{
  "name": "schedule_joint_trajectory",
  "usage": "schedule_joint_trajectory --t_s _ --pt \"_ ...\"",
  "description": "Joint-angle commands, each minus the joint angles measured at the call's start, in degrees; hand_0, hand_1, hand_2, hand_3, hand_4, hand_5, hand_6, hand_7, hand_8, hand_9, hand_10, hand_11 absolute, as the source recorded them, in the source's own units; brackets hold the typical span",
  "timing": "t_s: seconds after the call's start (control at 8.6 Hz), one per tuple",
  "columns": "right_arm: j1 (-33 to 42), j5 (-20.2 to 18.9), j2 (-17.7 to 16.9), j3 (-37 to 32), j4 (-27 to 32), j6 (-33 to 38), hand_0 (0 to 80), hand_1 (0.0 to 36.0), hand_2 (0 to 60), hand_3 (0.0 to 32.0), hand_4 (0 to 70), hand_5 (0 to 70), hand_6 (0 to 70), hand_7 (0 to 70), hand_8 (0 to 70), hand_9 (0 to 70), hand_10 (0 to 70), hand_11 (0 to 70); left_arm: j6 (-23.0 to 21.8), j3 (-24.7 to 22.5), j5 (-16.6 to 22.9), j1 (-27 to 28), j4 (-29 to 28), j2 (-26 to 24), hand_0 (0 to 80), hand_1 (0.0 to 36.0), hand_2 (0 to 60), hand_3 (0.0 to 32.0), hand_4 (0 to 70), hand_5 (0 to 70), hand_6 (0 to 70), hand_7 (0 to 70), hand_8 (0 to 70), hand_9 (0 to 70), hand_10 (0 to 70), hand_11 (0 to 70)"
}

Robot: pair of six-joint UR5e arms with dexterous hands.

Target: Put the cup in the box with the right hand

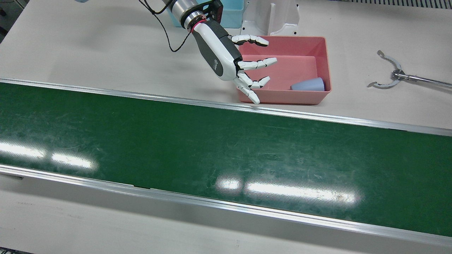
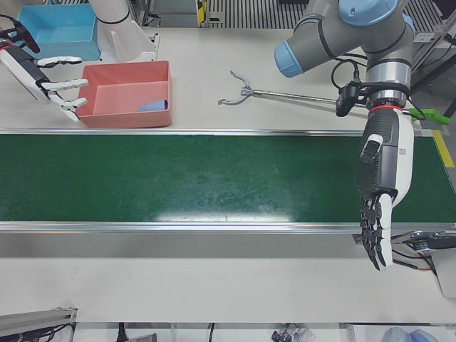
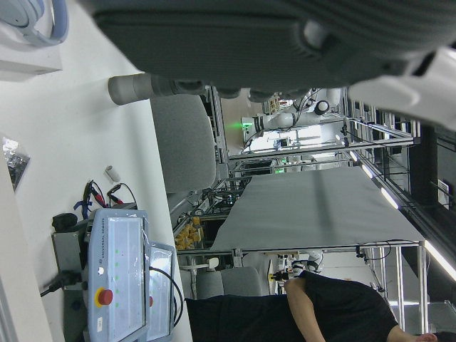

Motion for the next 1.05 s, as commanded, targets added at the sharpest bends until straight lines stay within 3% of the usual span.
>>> schedule_joint_trajectory --t_s 0.0,0.12,0.23,0.46,0.58,0.7,0.81,0.93 --pt "8.98 1.77 -0.88 0.81 -0.06 6.22 80.0 36.0 54.0 0.0 36.7 12.5 13.4 51.1 1.6 8.8 6.6 13.8 0.00 0.00 0.00 0.00 0.00 0.00 0.0 0.0 0.0 0.0 0.0 0.0 0.0 0.0 0.0 0.0 0.0 0.0" --pt "12.66 1.78 -1.14 0.55 -0.06 7.03 80.0 36.0 36.2 0.0 36.5 11.4 13.3 51.4 1.6 9.1 7.0 13.9 0.00 0.00 0.00 -0.09 0.00 0.00 0.0 0.0 0.0 0.0 0.0 0.0 0.0 0.0 0.0 0.0 0.0 0.0" --pt "16.26 1.69 -2.53 0.37 0.03 7.12 80.0 36.0 30.4 0.0 37.5 10.7 13.2 51.7 1.6 9.8 7.3 14.2 0.00 0.00 0.00 0.00 0.00 0.00 0.0 0.0 0.0 0.0 0.0 0.0 0.0 0.0 0.0 0.0 0.0 0.0" --pt "22.68 0.90 -7.96 0.20 0.12 7.03 80.0 34.2 23.8 0.0 37.5 9.8 12.9 50.7 1.7 10.2 7.6 14.3 0.00 0.00 0.00 0.00 0.00 0.00 0.0 0.0 0.0 0.0 0.0 0.0 0.0 0.0 0.0 0.0 0.0 0.0" --pt "26.45 0.90 -10.69 -0.85 0.29 7.03 80.0 33.5 23.4 0.0 36.7 9.7 12.8 50.2 2.1 10.8 7.7 14.4 0.00 0.00 0.00 0.00 0.00 0.00 0.0 0.0 0.0 0.0 0.0 0.0 0.0 0.0 0.0 0.0 0.0 0.0" --pt "29.97 0.37 -12.98 -2.08 0.55 7.03 74.2 31.1 21.0 0.0 35.6 9.1 11.9 46.2 1.8 9.7 7.5 13.9 0.00 0.00 0.00 0.00 0.00 0.00 0.0 0.0 0.0 0.0 0.0 0.0 0.0 0.0 0.0 0.0 0.0 0.0" --pt "32.53 -0.76 -13.96 -3.92 0.73 7.38 65.7 27.0 14.0 0.0 33.9 8.2 10.8 41.8 1.2 7.9 6.8 12.6 0.00 0.00 0.00 0.00 0.00 0.00 0.0 0.0 0.0 0.0 0.0 0.0 0.0 0.0 0.0 0.0 0.0 0.0" --pt "34.30 -0.86 -15.71 -5.67 3.95 7.39 62.2 23.9 9.2 0.0 31.6 7.6 9.7 36.4 0.9 6.5 6.6 12.1 0.00 0.00 0.00 0.00 0.00 0.00 0.0 0.0 0.0 0.0 0.0 0.0 0.0 0.0 0.0 0.0 0.0 0.0"
